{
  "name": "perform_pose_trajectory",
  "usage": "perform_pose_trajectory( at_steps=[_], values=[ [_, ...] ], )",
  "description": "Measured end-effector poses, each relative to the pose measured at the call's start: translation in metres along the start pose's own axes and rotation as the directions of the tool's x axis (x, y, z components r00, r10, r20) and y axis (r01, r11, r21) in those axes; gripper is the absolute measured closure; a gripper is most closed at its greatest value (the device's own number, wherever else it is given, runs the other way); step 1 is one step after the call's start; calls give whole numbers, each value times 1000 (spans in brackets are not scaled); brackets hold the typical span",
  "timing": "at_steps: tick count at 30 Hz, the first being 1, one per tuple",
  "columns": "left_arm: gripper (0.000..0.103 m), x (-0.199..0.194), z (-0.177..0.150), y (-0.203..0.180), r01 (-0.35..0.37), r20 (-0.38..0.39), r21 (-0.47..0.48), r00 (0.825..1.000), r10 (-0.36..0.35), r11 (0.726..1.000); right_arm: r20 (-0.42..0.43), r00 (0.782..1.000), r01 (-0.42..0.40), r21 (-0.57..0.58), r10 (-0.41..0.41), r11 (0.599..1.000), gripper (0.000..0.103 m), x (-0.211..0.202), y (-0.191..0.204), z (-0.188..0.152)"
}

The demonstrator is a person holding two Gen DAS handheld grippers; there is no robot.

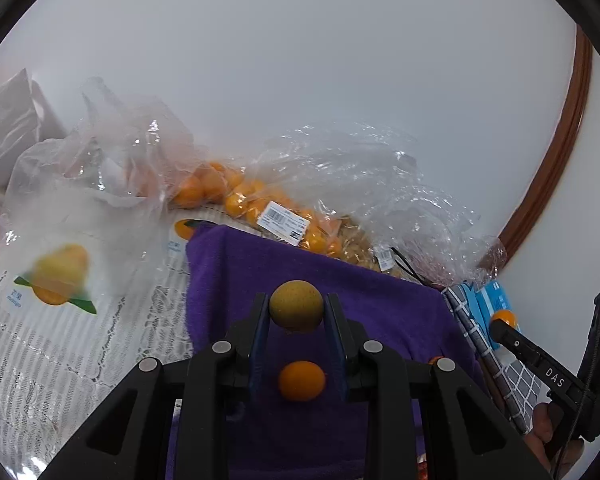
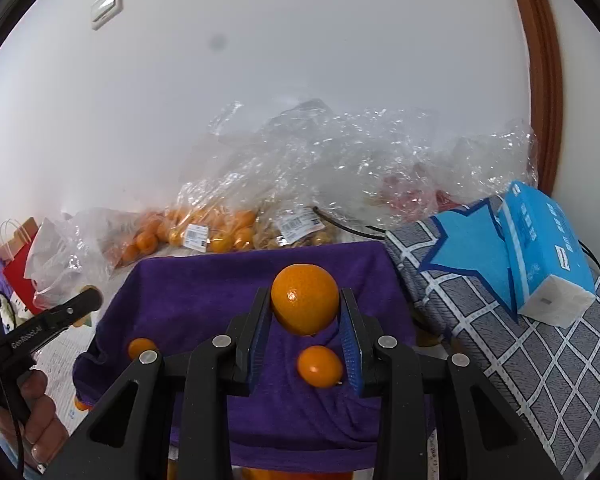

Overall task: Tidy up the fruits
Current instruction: 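Carry the orange and green-yellow fruit onto the purple towel, opening both tools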

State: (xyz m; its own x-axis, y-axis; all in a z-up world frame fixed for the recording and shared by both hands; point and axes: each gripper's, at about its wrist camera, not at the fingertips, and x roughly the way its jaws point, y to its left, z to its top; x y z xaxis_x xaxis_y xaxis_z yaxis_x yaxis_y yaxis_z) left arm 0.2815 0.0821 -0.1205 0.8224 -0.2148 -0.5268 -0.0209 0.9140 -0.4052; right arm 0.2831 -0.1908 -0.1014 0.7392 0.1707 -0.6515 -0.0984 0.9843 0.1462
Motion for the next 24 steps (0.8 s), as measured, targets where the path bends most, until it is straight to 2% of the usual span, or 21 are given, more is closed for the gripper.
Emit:
perform_pose_trajectory(
  at_steps=[7, 12, 17, 24],
  values=[
    [77, 7, -1, 13, -28, -21, -25, 999, 27, 999, -40, 999, 1, 35, 0, 999, 70, 17, -10, -9],
    [77, 11, -3, 16, -23, -29, -24, 999, 22, 999, -72, 997, -8, 39, 11, 999, 70, 29, -11, -16],
    [77, 17, -6, 17, -16, -47, -28, 999, 15, 999, -103, 995, 10, 26, -7, 1000, 70, 41, -10, -21],
    [77, 31, -11, 13, -39, -100, -6, 994, 38, 999, -100, 994, 49, 48, -44, 998, 70, 47, -17, -23]
  ],
)
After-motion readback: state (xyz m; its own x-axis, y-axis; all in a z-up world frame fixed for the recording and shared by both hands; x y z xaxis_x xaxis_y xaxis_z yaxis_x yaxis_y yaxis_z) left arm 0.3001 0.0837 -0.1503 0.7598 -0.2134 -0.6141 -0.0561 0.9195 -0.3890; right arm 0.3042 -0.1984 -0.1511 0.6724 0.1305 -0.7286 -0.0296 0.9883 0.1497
